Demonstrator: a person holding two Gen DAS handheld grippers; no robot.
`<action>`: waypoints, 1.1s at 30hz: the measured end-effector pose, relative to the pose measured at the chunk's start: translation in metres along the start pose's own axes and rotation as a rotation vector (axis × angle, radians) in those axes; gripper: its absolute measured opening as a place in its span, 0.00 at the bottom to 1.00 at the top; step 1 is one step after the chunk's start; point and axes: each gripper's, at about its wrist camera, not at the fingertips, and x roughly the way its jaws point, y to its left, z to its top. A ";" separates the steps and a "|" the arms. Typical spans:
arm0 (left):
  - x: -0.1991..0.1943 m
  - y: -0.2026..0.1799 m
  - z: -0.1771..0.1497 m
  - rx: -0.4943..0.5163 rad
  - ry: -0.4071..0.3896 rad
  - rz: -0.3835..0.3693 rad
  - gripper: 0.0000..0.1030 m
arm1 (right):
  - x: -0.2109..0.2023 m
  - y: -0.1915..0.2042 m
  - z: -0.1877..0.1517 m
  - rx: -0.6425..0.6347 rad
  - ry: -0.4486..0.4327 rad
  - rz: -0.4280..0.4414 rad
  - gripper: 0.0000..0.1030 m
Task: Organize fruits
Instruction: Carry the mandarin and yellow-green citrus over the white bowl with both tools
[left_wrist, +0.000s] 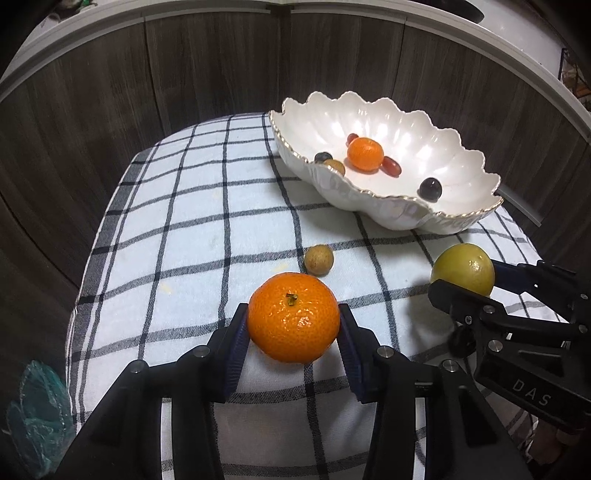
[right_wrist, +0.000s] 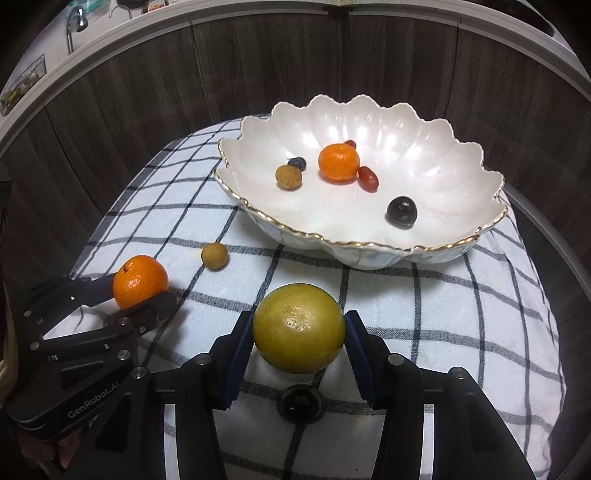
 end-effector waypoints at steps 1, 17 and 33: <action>-0.001 -0.001 0.001 0.001 -0.002 0.000 0.44 | -0.002 -0.001 0.001 0.000 -0.005 0.000 0.49; -0.021 -0.016 0.030 0.023 -0.060 0.000 0.44 | -0.031 -0.019 0.020 0.035 -0.078 -0.024 0.49; -0.025 -0.044 0.070 0.052 -0.104 -0.010 0.44 | -0.048 -0.062 0.047 0.093 -0.138 -0.067 0.49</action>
